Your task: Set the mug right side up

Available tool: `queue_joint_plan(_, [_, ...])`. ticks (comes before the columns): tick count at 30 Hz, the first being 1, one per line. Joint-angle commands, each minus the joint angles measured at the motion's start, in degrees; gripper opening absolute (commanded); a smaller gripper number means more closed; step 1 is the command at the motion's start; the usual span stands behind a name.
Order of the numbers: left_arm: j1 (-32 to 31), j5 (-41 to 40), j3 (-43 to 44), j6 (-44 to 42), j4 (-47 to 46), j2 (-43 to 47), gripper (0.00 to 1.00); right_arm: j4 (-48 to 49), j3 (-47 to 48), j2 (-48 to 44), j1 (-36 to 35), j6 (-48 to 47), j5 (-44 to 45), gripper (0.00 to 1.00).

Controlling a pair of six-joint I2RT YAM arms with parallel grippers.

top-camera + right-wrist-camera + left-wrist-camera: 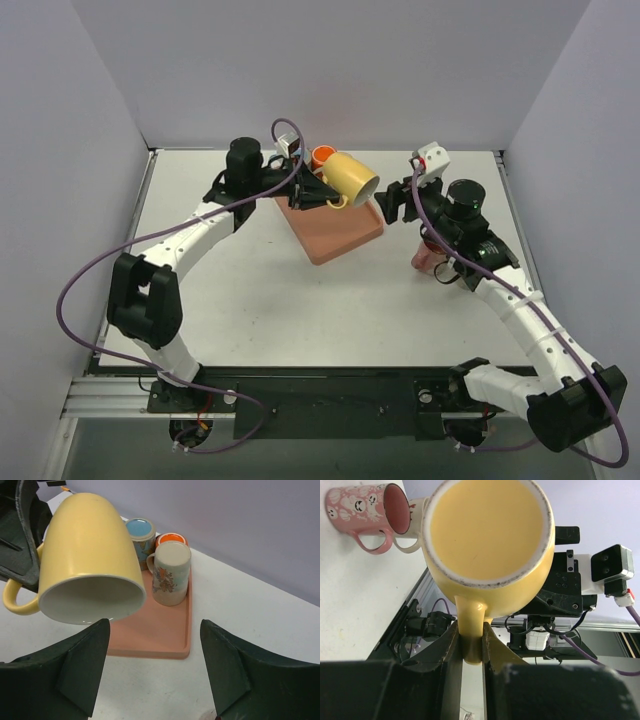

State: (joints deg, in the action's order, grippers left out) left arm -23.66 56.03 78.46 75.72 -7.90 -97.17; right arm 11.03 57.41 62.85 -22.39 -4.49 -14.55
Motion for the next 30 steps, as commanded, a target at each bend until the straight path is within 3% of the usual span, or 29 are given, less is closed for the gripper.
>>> queue_joint_plan(1, [-1.65,2.42,2.75,1.27,-7.57,3.21,0.00,3.30,2.35,0.25,-0.55,2.29,-5.23,0.67])
queue_joint_plan(7, [-3.32,3.03,3.19,2.23,-9.15,2.86,0.00,9.45,3.93,4.12,-0.81,6.42,-3.74,0.65])
queue_joint_plan(11, [-3.85,3.56,2.05,2.67,-9.24,2.95,0.00,10.23,6.57,6.76,-0.72,7.83,-3.56,0.56])
queue_joint_plan(17, [-4.29,3.82,2.23,3.11,-10.03,2.59,0.00,12.00,7.54,9.13,-0.81,12.22,-4.44,0.12])
queue_joint_plan(18, [-4.29,3.65,2.05,3.03,-9.94,2.59,0.00,11.57,7.72,9.05,-0.90,12.92,-4.18,0.00])
queue_joint_plan(22, [-3.32,2.42,1.09,0.59,-7.23,2.68,0.01,3.93,8.77,7.29,-0.90,13.98,0.21,0.00])
queue_joint_plan(28, [0.19,-6.10,3.72,-18.82,19.48,1.19,0.43,-15.49,11.07,7.11,-2.65,17.76,6.61,0.00])
queue_joint_plan(30, [1.25,-7.77,4.16,-22.70,23.01,1.10,0.47,-18.23,8.44,5.62,-5.11,17.68,11.88,0.00])
